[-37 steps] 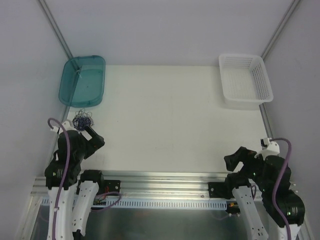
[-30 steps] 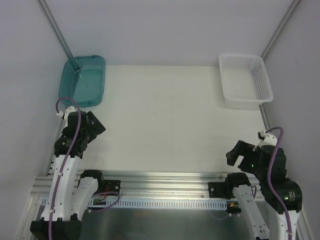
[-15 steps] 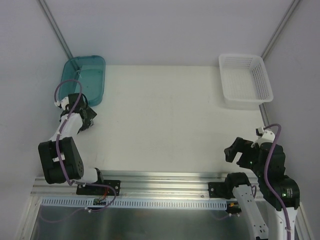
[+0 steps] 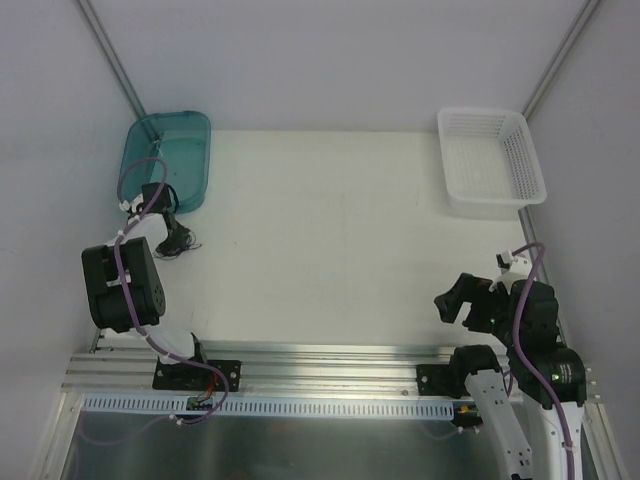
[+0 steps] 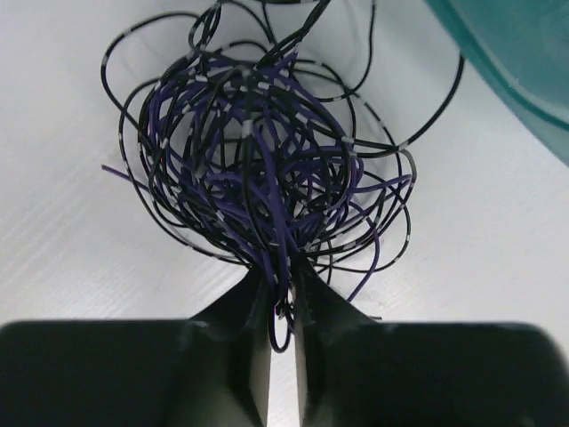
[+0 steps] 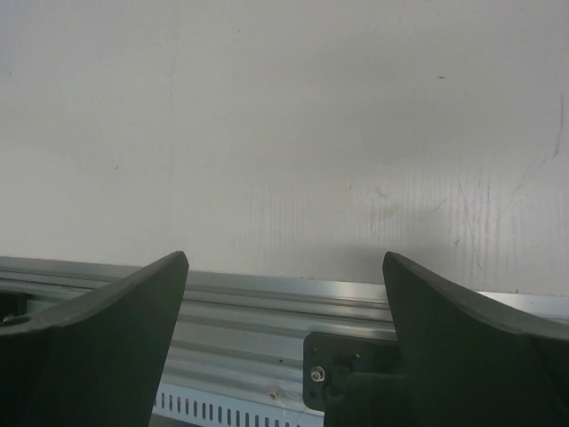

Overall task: Untangle the cables
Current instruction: Move the cable to the center of the board.

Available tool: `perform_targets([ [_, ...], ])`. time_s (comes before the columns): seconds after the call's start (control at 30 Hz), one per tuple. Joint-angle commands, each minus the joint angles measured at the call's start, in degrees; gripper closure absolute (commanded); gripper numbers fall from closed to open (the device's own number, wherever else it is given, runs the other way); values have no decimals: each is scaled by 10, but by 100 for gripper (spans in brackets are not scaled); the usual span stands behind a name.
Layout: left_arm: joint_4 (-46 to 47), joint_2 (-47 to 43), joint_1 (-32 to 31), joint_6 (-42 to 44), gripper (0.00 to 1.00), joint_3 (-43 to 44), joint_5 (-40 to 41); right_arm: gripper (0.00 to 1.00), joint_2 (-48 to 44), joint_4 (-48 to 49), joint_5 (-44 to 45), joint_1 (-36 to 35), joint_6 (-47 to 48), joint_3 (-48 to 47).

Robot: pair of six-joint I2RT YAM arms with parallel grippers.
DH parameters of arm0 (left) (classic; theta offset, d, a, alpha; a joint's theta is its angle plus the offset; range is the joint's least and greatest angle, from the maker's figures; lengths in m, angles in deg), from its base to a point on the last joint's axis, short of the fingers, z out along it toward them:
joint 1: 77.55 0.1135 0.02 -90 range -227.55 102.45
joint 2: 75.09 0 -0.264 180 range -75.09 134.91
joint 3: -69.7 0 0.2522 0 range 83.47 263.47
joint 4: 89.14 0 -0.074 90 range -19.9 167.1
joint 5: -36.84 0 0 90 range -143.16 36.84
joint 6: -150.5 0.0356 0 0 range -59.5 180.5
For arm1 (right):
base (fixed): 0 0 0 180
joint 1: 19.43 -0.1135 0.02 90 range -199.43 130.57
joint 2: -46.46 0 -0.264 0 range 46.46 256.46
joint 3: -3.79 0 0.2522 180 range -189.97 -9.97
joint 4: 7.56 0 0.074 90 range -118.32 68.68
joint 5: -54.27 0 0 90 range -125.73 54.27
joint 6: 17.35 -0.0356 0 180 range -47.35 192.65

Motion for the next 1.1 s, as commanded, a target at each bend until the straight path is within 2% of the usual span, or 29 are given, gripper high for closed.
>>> perform_targets([
  [0.0,2,-34,-29,-7,100,-29,-48,3,10,55,-62,2,-10,18],
  [0.1,-3,-79,-66,-14,100,-58,-70,3,14,77,-90,2,-18,34],
  [0.2,-3,-120,-152,-3,100,-82,-70,3,16,97,-120,2,-31,48],
  [0.23,-3,-128,-210,8,100,-86,-75,3,17,102,-126,1,-35,55],
  [0.33,-3,-149,-282,34,100,-93,-118,3,20,121,-147,1,-41,67],
  [0.47,-5,-150,-433,102,100,-85,-160,3,28,166,-174,-6,-56,91],
  [0.57,-6,-151,-499,137,100,-82,-165,3,47,204,-183,-19,-81,116],
  [0.63,-5,-150,-564,161,100,-81,-161,3,54,232,-183,-34,-101,129],
  [0.73,-6,-144,-647,175,97,-69,-129,3,78,280,-149,-95,-119,149],
  [0.83,-5,-133,-697,158,97,-56,-98,2,128,340,-75,-195,-142,156],
  [0.87,-5,-132,-702,147,97,-52,-99,1,139,353,-28,-251,-147,157],
  [0.97,-2,-129,-714,102,97,-50,-96,10,185,404,46,-337,-163,161],
  [1.07,5,-140,-723,72,98,-58,-99,19,227,460,81,-384,-176,172],
])
